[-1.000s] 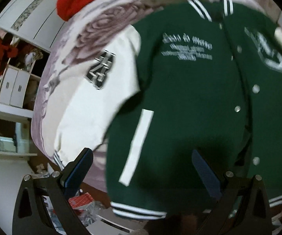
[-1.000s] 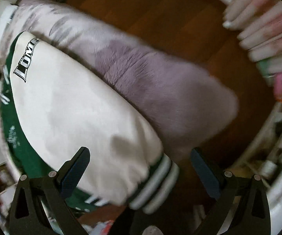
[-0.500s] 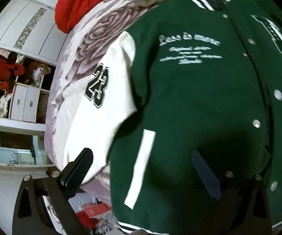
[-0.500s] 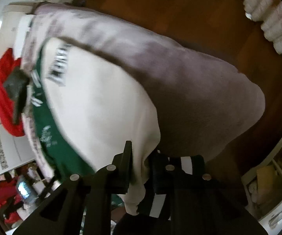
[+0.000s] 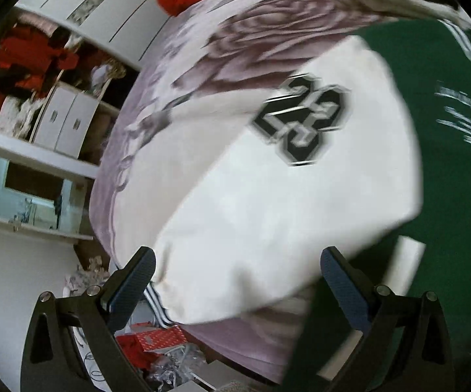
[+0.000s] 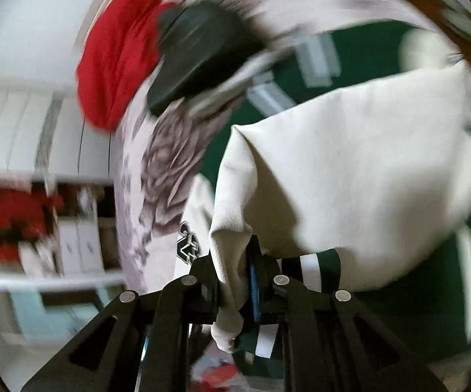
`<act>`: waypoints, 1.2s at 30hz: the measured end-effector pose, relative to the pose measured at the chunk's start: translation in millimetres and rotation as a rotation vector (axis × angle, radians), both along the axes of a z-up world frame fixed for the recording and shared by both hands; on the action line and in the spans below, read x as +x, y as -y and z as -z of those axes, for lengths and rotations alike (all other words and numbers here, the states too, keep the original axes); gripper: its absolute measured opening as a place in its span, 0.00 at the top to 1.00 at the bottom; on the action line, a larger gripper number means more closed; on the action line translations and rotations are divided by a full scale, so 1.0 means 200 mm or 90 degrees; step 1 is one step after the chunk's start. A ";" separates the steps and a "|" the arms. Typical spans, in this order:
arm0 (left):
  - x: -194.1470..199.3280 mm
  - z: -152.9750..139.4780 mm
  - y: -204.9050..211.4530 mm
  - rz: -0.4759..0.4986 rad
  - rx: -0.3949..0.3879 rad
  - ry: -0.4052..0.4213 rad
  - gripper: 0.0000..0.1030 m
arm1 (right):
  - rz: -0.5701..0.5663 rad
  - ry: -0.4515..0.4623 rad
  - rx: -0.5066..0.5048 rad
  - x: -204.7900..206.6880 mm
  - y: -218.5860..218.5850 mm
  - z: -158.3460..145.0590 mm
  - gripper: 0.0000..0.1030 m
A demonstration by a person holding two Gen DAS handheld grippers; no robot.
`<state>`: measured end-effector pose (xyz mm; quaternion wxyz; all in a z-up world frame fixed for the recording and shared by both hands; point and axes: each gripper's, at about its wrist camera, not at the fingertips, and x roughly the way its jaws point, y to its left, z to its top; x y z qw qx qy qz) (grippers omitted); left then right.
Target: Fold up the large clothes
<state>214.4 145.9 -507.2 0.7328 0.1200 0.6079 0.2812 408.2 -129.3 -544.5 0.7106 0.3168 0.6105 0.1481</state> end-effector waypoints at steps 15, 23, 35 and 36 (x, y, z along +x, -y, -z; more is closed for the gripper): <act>-0.25 0.10 -0.45 -0.114 -0.053 -0.020 0.00 | 0.130 -0.110 -0.143 0.11 0.28 0.27 0.41; -0.35 0.17 -0.51 -0.221 -0.049 -0.050 0.00 | 0.143 -0.236 -0.118 -0.05 0.60 0.56 0.41; -0.41 0.22 -0.44 -0.298 -0.084 -0.050 0.00 | 0.414 -0.088 -0.010 -0.06 0.91 0.70 0.96; -0.44 0.23 -0.46 -0.310 -0.088 -0.049 0.00 | 0.400 -0.104 -0.030 -0.02 0.92 0.71 0.95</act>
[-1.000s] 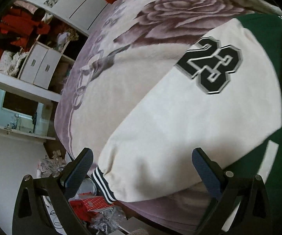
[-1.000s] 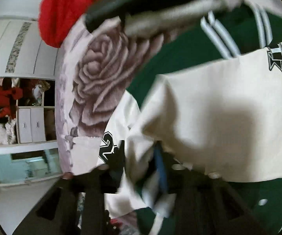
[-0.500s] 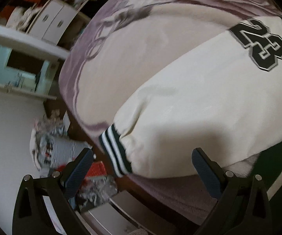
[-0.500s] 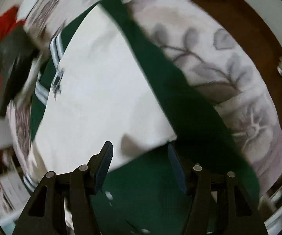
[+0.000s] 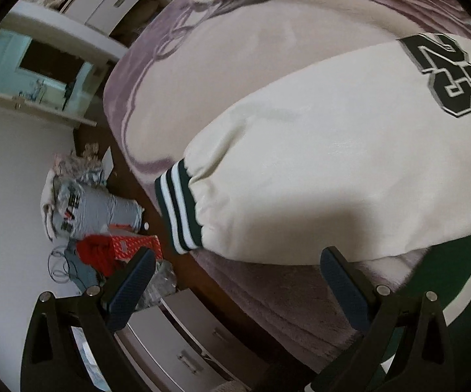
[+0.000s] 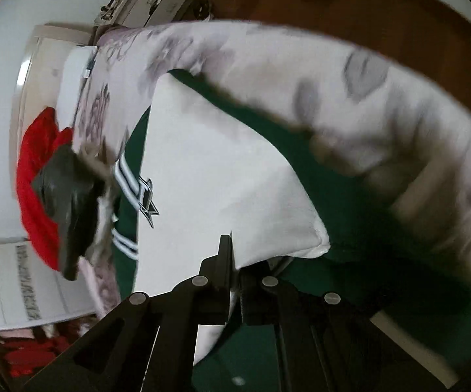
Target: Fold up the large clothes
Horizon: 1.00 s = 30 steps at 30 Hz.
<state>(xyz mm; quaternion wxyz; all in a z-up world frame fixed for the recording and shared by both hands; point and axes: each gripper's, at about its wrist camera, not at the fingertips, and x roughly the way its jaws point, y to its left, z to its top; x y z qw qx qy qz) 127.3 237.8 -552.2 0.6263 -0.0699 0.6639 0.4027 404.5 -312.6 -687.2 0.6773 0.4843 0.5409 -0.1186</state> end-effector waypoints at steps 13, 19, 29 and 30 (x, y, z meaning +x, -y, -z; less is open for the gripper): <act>-0.48 0.25 -0.46 -0.372 -0.377 0.385 0.22 | -0.358 -0.075 0.060 -0.09 -0.75 -0.16 0.50; -0.49 0.20 -0.64 -0.433 -0.276 0.505 0.89 | -0.454 -0.055 0.071 -0.01 -1.23 -0.17 0.50; -0.09 0.23 -1.25 -0.319 -0.245 0.537 0.91 | -0.561 -0.020 -0.094 0.17 -1.82 -0.29 0.35; -0.04 0.25 -1.27 -0.304 -0.255 0.528 0.90 | -0.573 -0.031 -0.125 0.20 -1.86 -0.28 0.32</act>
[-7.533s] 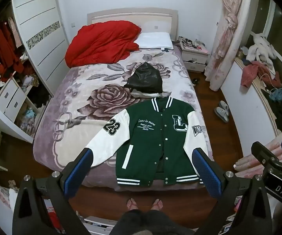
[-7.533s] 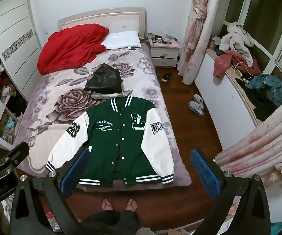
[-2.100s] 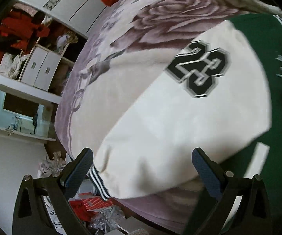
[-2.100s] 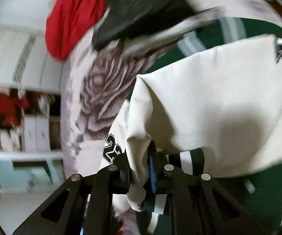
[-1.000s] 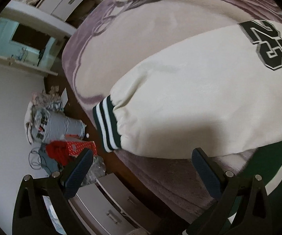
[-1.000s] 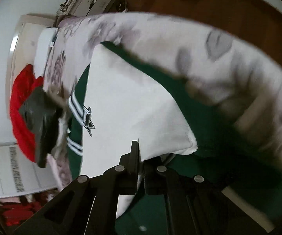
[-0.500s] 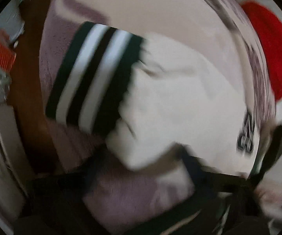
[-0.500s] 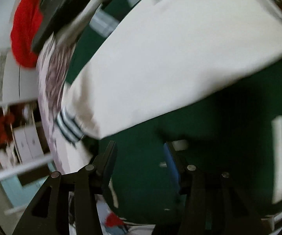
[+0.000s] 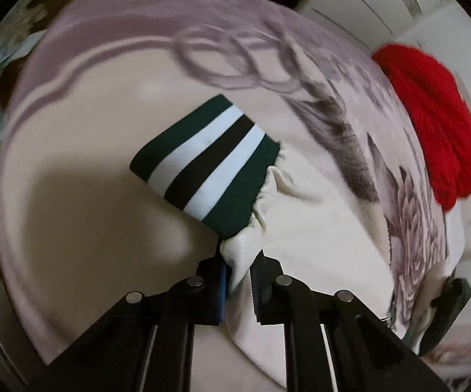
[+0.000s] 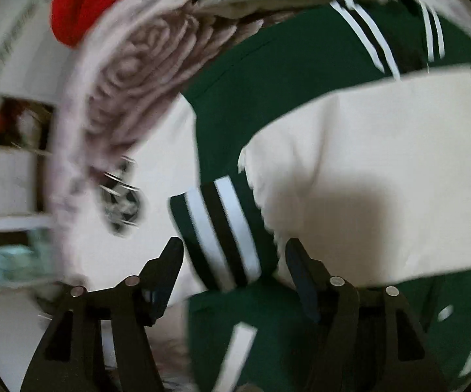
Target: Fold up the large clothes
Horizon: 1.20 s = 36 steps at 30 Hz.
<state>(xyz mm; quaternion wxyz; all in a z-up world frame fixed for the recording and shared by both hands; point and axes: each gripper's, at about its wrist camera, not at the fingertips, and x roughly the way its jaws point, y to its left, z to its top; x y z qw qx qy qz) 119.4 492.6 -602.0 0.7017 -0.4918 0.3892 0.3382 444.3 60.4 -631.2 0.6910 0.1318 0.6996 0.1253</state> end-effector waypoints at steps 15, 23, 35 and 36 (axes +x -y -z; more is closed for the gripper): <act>0.03 0.10 0.06 -0.005 -0.093 0.063 0.42 | -0.044 -0.033 -0.038 0.08 -0.16 0.16 0.55; 0.20 -0.25 0.14 0.009 0.131 0.027 0.97 | -0.037 0.021 -0.152 -0.02 0.25 -0.05 0.21; 0.68 -1.20 1.15 0.315 0.424 0.119 0.99 | 0.008 0.037 -0.178 -0.15 0.93 -0.05 0.19; 0.73 -1.24 1.31 0.352 0.430 0.129 0.99 | 0.018 0.039 -0.166 -0.18 1.01 -0.08 0.19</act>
